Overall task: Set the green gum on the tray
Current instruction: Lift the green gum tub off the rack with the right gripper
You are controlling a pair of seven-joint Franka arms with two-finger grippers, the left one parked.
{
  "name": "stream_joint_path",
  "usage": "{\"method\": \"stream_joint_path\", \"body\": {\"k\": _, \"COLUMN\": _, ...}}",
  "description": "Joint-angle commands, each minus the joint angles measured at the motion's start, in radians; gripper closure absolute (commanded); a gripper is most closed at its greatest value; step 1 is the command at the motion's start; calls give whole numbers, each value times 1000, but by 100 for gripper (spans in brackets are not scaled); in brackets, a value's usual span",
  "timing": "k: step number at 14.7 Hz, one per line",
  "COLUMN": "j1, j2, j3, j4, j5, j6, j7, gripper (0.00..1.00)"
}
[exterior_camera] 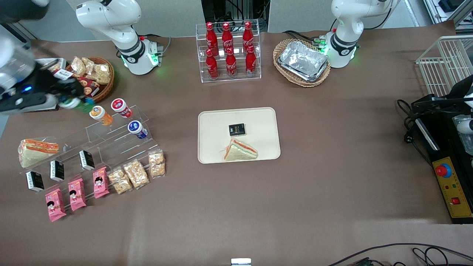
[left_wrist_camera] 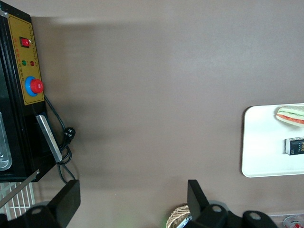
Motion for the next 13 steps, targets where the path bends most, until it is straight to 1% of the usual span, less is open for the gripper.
{"method": "stream_joint_path", "body": {"k": 1, "j1": 78, "j2": -11, "j3": 50, "j4": 7, "j5": 99, "j6": -22, "j7": 310, "gripper": 80}}
{"method": "stream_joint_path", "body": {"k": 3, "j1": 140, "j2": -2, "j3": 78, "j4": -12, "j5": 97, "j6": 21, "j7": 465, "gripper": 80}}
{"method": "stream_joint_path", "body": {"k": 5, "j1": 198, "j2": -5, "j3": 84, "j4": -97, "j5": 90, "j6": 119, "j7": 567, "gripper": 80}}
{"method": "stream_joint_path", "body": {"k": 7, "j1": 270, "j2": -12, "j3": 82, "j4": -217, "j5": 76, "j6": 255, "j7": 665, "gripper": 80}}
{"method": "stream_joint_path", "body": {"k": 9, "j1": 354, "j2": -6, "j3": 84, "j4": -329, "j5": 7, "j6": 407, "j7": 763, "gripper": 80}}
{"method": "stream_joint_path", "body": {"k": 10, "j1": 376, "j2": -2, "j3": 84, "j4": -395, "j5": -13, "j6": 505, "j7": 814, "gripper": 80}}
{"method": "stream_joint_path", "body": {"k": 13, "j1": 431, "j2": 69, "j3": 90, "j4": -542, "j5": -13, "j6": 758, "j7": 903, "gripper": 80}}
